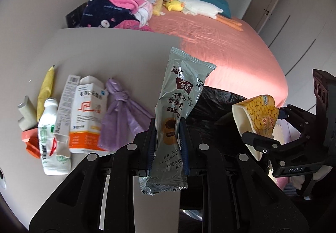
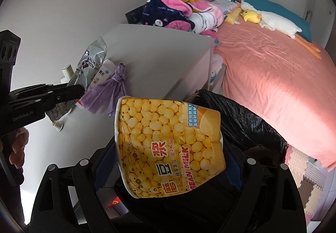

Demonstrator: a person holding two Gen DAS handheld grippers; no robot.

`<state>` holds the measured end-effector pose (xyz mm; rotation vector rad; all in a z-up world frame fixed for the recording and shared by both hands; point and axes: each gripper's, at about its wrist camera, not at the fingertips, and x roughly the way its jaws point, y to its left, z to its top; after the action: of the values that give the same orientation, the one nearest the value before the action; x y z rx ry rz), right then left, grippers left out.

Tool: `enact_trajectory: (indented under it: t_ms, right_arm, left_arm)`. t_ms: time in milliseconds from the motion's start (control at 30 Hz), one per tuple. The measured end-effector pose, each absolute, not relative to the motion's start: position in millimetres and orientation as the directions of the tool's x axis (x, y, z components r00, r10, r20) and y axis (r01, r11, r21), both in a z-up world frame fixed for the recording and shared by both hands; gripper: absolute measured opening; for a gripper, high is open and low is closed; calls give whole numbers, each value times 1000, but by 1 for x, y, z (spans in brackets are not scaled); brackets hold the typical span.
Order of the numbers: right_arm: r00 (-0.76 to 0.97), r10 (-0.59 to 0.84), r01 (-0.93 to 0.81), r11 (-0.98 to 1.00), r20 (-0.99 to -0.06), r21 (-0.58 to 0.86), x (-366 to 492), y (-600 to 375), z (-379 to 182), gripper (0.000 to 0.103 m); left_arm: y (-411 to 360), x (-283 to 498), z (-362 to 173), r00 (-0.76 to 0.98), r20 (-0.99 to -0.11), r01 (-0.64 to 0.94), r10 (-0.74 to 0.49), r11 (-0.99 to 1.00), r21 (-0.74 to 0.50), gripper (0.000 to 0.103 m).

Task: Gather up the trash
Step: 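Carry both items over the black trash bag and open both tools to drop them, then move both open tools back over the table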

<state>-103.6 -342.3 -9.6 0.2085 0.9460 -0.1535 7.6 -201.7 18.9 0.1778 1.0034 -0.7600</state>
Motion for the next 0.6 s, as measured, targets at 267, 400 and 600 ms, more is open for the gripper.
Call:
enact_trajectory:
  t_ms: [267, 400, 600]
  right_arm:
    - [590, -88, 314, 941, -803, 127, -132, -379, -5, 89]
    - [652, -121, 377, 908, -748, 182, -154, -396, 9, 97]
    - [728, -205, 467, 847, -654, 255, -178, -417, 28, 100]
  left_arm:
    - [-249, -1, 10, 224, -825, 734, -518, 647, -207, 24]
    - [-265, -17, 5, 252, -818, 783, -517, 606, -141, 97]
    - [-282, -26, -7, 213, -829, 819, -517, 557, -137, 97]
